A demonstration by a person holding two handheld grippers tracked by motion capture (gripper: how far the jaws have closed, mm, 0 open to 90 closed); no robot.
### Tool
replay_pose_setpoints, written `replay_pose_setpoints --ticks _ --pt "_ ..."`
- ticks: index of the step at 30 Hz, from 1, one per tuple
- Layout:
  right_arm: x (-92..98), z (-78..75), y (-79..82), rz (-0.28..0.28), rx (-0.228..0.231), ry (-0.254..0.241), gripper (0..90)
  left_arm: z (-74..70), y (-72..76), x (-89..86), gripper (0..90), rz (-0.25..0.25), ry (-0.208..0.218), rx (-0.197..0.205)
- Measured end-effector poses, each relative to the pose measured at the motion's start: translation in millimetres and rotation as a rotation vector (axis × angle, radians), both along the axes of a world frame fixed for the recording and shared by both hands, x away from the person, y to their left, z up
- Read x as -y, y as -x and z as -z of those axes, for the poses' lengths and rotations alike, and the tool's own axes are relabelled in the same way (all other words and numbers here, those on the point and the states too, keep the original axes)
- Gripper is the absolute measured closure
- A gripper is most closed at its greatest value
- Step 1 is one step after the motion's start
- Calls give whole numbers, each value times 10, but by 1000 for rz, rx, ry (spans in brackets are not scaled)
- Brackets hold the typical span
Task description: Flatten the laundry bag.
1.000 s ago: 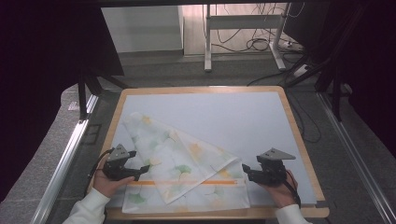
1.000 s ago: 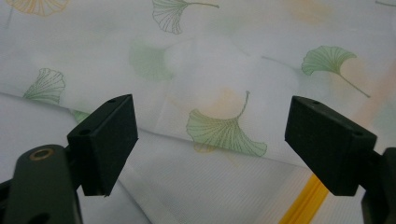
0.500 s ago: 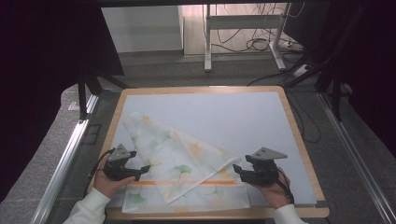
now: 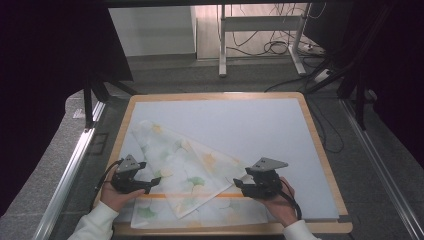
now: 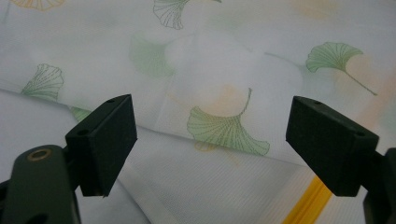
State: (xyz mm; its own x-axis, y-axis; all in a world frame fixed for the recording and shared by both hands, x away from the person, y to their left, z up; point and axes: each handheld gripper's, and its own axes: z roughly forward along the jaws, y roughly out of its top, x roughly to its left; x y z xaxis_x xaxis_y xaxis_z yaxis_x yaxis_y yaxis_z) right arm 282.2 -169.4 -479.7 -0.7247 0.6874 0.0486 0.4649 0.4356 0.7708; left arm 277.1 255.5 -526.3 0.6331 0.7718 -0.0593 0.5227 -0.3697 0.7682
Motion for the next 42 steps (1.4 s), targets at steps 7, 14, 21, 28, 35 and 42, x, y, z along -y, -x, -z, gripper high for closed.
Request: replay_pose_setpoints --ticks 7,14,21,28,35,42 --pt "-209 -26 -5 -42 -1 8 396 10 -3 12 162 2 -6 -7" --pt "-425 -54 -10 -92 -2 6 400 11 -8 9 157 -3 -10 -8" --pt "-631 -42 -18 -136 -13 3 405 13 -9 11 157 0 -10 -11" --pt "-814 -31 -17 -172 -25 3 406 13 -10 11 157 1 -12 -12" --pt "-966 9 0 -205 -37 10 406 17 -12 13 157 4 -15 -14" --pt "-1096 55 24 -234 -51 21 405 19 -14 16 156 8 -18 -17"
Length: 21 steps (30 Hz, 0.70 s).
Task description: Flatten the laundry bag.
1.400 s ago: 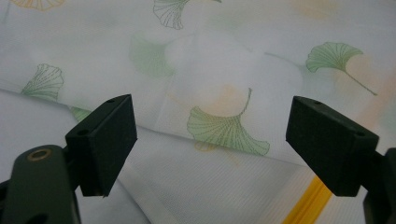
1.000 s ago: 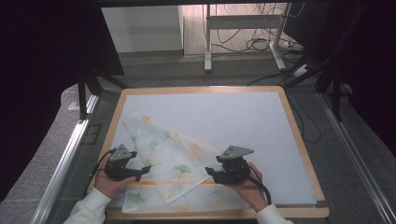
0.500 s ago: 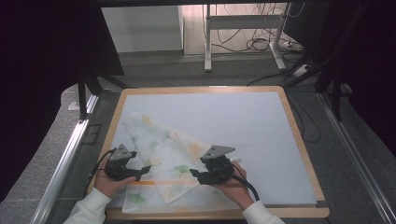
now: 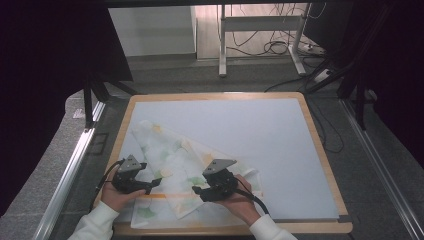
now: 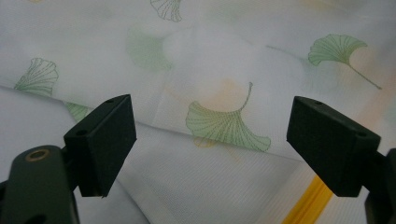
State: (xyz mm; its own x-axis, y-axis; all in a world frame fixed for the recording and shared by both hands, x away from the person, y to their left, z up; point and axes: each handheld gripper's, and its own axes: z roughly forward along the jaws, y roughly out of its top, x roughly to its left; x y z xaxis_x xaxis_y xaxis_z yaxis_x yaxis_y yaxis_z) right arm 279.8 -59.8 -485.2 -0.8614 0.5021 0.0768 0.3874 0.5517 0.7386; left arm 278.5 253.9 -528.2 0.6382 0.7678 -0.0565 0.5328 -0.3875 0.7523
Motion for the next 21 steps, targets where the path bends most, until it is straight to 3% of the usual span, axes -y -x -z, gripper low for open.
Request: replay_pose_setpoints --ticks 14,21 --pt "-201 46 71 -46 -17 3 411 8 3 12 154 13 -1 -1" --pt "-335 134 109 -87 -46 30 414 18 -10 21 155 15 -9 -7"
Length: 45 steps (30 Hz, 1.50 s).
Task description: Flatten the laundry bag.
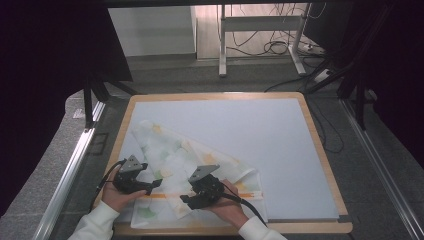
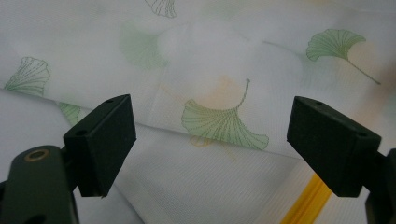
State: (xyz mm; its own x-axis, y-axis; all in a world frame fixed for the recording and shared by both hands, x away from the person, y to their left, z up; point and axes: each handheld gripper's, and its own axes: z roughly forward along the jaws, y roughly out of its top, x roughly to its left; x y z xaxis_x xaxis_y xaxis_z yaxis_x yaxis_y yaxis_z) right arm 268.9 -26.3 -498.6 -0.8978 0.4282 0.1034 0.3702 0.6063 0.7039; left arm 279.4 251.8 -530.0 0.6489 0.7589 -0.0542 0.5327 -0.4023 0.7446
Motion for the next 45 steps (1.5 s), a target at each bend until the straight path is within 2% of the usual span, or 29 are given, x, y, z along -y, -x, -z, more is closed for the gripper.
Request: replay_pose_setpoints --ticks 6,13,23,28,31,37,40,45 --pt "-101 65 58 -29 -25 17 408 -9 6 -9 155 2 -1 1" --pt "-228 167 144 -75 -54 67 388 -6 3 -7 154 2 2 0" --pt "-310 269 214 -97 -47 121 352 -8 5 -10 153 4 4 3" --pt "-344 284 266 -117 -11 157 343 -8 5 -9 152 3 3 1" --pt "-364 287 308 -125 30 190 344 -7 3 -9 151 4 2 0" --pt "-387 301 363 -117 76 214 353 -8 5 -11 150 2 2 -1" --pt "-384 302 368 -110 81 214 369 -9 5 -11 150 4 1 -2" --pt "-346 286 327 -85 79 200 565 -4 0 -8 149 6 -1 -3"
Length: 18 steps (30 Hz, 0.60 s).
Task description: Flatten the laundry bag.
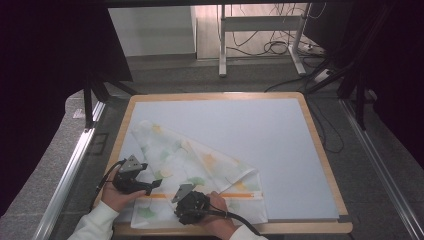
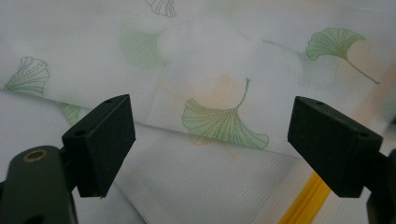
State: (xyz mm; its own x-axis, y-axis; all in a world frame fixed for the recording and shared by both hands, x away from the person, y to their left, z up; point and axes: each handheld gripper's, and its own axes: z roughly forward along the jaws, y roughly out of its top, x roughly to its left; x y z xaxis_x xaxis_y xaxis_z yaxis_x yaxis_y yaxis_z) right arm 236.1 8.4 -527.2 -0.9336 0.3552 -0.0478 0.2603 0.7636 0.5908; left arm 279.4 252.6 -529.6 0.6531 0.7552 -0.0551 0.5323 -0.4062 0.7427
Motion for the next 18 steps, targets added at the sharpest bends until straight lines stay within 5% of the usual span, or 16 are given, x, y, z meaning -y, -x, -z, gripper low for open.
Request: replay_pose_setpoints --ticks 6,18 --pt "53 -1 -70 40 7 -20 781 -10 8 -8 150 -11 6 9" --pt "72 -9 -83 46 14 -22 844 -15 14 -14 152 -20 -9 27"
